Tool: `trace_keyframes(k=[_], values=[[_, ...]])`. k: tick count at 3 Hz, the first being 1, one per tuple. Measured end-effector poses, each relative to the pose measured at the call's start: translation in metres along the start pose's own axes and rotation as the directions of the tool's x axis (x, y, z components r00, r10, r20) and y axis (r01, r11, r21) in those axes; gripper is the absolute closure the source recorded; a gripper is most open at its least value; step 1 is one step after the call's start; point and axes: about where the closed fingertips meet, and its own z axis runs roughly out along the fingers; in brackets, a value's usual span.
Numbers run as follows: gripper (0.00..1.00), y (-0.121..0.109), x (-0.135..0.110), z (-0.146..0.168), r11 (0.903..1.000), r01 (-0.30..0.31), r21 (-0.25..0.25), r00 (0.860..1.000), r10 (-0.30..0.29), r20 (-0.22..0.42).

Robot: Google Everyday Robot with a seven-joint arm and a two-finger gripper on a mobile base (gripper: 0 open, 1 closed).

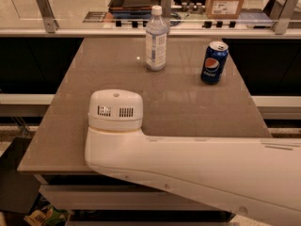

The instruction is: Move rxbar chocolate near blue plastic bottle

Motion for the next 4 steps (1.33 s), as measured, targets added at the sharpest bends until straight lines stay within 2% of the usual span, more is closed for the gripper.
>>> trace_keyframes(k=[1, 2, 4], values=[[0.63, -0.016, -0.007, -0.005, 0.9981, -0.009, 0.061, 1.0, 0.01, -0.01], [0.62, -0.031, -0.012, -0.015, 0.9944, -0.018, 0.104, 1.0, 0.02, -0.019], [0.17, -0.039, -0.018, -0.031, 0.9911, -0.042, 0.126, 0.998, 0.047, -0.037]])
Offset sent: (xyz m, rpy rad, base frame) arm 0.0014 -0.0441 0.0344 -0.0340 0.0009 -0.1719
